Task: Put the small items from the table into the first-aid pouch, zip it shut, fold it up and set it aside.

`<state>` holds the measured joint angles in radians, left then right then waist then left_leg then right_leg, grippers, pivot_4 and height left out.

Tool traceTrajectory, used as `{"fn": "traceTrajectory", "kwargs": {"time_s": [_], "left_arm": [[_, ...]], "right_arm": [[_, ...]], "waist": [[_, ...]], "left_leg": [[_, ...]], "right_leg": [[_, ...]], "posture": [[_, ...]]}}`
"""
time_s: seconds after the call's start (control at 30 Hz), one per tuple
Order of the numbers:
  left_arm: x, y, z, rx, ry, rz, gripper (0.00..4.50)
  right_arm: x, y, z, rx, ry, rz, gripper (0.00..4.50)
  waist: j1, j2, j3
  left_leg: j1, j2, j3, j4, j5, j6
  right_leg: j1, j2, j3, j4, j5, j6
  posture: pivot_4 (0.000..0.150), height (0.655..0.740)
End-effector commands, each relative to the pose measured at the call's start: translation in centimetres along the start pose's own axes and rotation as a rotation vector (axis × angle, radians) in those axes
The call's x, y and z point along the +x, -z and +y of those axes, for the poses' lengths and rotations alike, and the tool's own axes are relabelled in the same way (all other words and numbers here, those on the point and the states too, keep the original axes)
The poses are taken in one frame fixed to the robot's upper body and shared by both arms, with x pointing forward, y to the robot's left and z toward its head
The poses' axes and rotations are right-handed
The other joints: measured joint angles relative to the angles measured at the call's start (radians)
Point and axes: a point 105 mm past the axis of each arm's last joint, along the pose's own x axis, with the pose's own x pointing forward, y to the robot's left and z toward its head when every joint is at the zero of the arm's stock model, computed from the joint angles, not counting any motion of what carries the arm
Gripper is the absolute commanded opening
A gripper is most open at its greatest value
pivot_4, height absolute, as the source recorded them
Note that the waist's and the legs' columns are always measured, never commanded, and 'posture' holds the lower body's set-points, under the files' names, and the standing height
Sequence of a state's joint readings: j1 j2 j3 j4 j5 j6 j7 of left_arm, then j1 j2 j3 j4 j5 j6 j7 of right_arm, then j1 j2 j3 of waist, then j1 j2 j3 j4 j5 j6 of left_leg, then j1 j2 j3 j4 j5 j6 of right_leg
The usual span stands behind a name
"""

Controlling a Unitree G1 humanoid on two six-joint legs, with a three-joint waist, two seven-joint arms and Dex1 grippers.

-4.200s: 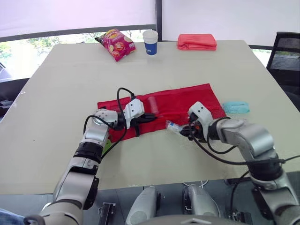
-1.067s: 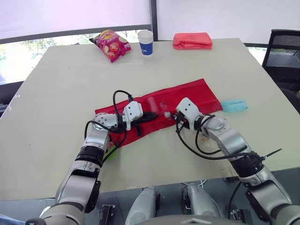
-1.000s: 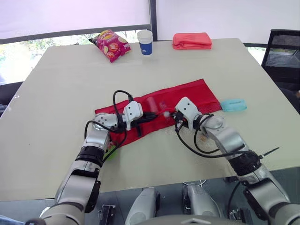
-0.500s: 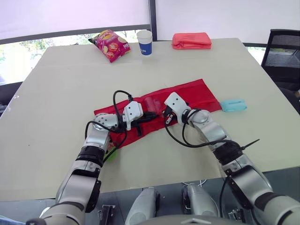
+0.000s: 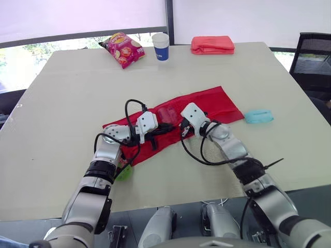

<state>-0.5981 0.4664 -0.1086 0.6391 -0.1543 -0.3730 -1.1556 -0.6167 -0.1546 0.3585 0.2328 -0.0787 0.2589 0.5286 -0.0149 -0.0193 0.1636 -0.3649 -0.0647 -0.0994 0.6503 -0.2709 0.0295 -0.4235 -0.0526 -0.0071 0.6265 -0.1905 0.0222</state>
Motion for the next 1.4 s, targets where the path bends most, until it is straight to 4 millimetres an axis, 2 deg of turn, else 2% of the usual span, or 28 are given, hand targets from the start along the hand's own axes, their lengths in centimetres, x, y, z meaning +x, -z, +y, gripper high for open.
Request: {"fn": "traceTrajectory", "kwargs": {"time_s": [0.03,0.17,0.3,0.37,0.43,0.5,0.53,0.6,0.63,0.67,0.77,0.97,1.07,1.17,1.4], "left_arm": [[-0.2,-0.6,0.9,0.047,-0.032,-0.009,0.00],[-0.2,-0.4,1.1,0.057,-0.039,-0.002,0.00],[-0.4,-0.5,1.5,0.063,-0.040,0.000,0.00],[-0.5,-0.5,1.7,0.066,-0.040,0.002,0.00],[-0.7,-0.5,1.9,0.071,-0.041,0.007,0.00],[-0.7,-0.4,2.1,0.077,-0.045,0.011,0.00],[-0.8,-0.3,2.1,0.078,-0.046,0.012,0.00],[-0.7,-0.4,2.3,0.082,-0.052,0.009,0.00],[-0.6,-0.4,2.4,0.083,-0.053,0.007,0.00],[-0.6,-0.4,2.4,0.083,-0.053,0.006,0.00],[-0.6,-0.3,2.4,0.086,-0.044,0.008,0.00],[-0.5,-0.1,2.5,0.087,-0.034,0.016,0.00],[-0.5,0.1,2.6,0.084,-0.024,0.023,0.00],[-0.6,0.3,2.6,0.079,-0.018,0.031,0.00],[-0.4,0.2,2.8,0.078,-0.008,0.037,0.00]], "right_arm": [[-2.7,-3.4,0.6,-0.064,-0.041,-0.102,0.06],[-6.3,-4.3,1.4,-0.037,-0.074,-0.132,0.06],[-10.8,-5.7,0.8,0.003,-0.024,-0.274,0.06],[-13.4,-5.1,0.4,0.063,0.014,-0.299,0.06],[-16.8,-2.6,-0.3,0.052,0.061,-0.220,0.59],[-19.9,-1.3,-1.5,0.074,0.136,-0.185,1.38],[-21.1,-1.0,-2.1,0.089,0.184,-0.182,2.16],[-23.6,-0.7,-2.7,0.093,0.248,-0.178,2.61],[-24.8,-0.5,-2.8,0.101,0.281,-0.171,3.20],[-25.8,-0.4,-2.8,0.109,0.304,-0.164,3.60],[-29.0,0.1,-1.8,0.162,0.336,-0.131,4.44],[-33.9,0.8,0.3,0.237,0.416,-0.054,4.44],[-35.5,0.8,1.2,0.238,0.442,-0.002,4.44],[-36.4,0.1,1.7,0.242,0.461,0.002,4.44],[-36.8,-0.5,3.0,0.286,0.444,0.014,4.44]], "waist": [[0.001,0.000,0.000],[0.000,0.000,0.000],[0.003,0.000,0.000],[0.006,0.000,0.000],[0.011,-0.001,0.000],[0.015,-0.001,0.000],[0.012,-0.001,0.000],[0.006,-0.001,0.000],[0.008,0.000,0.000],[0.009,-0.001,0.000],[0.013,0.000,0.000],[0.019,0.000,0.000],[0.022,0.000,0.000],[0.023,0.000,0.000],[0.028,0.000,0.000]], "left_leg": [[0.000,0.000,0.000,0.000,0.000,0.000],[0.000,0.000,-0.001,0.000,-0.002,0.003],[0.000,0.001,-0.001,0.001,-0.002,0.004],[0.000,0.001,-0.002,0.001,-0.002,0.004],[0.000,0.000,-0.002,0.001,-0.002,0.004],[0.000,0.000,-0.002,0.001,-0.003,0.005],[0.001,0.000,-0.001,0.001,-0.003,0.005],[0.003,0.001,0.001,0.002,-0.003,0.005],[0.003,0.001,0.001,0.002,-0.003,0.005],[0.003,0.003,0.000,0.002,-0.003,0.005],[0.003,0.005,0.000,0.001,-0.003,0.005],[0.003,0.005,0.002,0.001,-0.003,0.005],[0.003,0.005,0.002,0.001,-0.004,0.006],[0.003,0.005,0.003,0.001,-0.004,0.006],[0.003,0.006,0.003,0.001,-0.004,0.006]], "right_leg": [[0.000,0.000,0.000,0.000,0.000,0.000],[0.000,0.000,-0.001,0.000,0.000,0.000],[0.001,0.000,-0.001,0.000,-0.001,0.002],[0.002,0.000,-0.002,-0.001,-0.003,0.004],[0.003,-0.001,-0.002,-0.002,-0.002,0.004],[0.004,-0.001,-0.002,-0.003,-0.003,0.004],[0.006,-0.001,-0.002,-0.003,-0.003,0.005],[0.005,-0.002,-0.001,-0.003,-0.002,0.006],[0.006,-0.002,0.000,-0.003,-0.002,0.006],[0.006,-0.002,-0.002,-0.003,-0.002,0.006],[0.006,-0.001,-0.002,-0.003,-0.002,0.006],[0.007,-0.002,-0.001,-0.003,-0.003,0.006],[0.007,-0.001,-0.001,-0.004,-0.003,0.006],[0.007,-0.002,-0.001,-0.004,-0.003,0.007],[0.007,-0.002,-0.001,-0.005,-0.003,0.007]], "posture": [[0.150,0.7395],[0.150,0.7395],[0.150,0.7395],[0.150,0.7395],[0.150,0.7395],[0.150,0.7395],[0.150,0.7395],[0.150,0.7395],[0.150,0.7395],[0.150,0.7395],[0.150,0.7395],[0.150,0.7395],[0.150,0.7395],[0.150,0.7395],[0.150,0.7395]]}}
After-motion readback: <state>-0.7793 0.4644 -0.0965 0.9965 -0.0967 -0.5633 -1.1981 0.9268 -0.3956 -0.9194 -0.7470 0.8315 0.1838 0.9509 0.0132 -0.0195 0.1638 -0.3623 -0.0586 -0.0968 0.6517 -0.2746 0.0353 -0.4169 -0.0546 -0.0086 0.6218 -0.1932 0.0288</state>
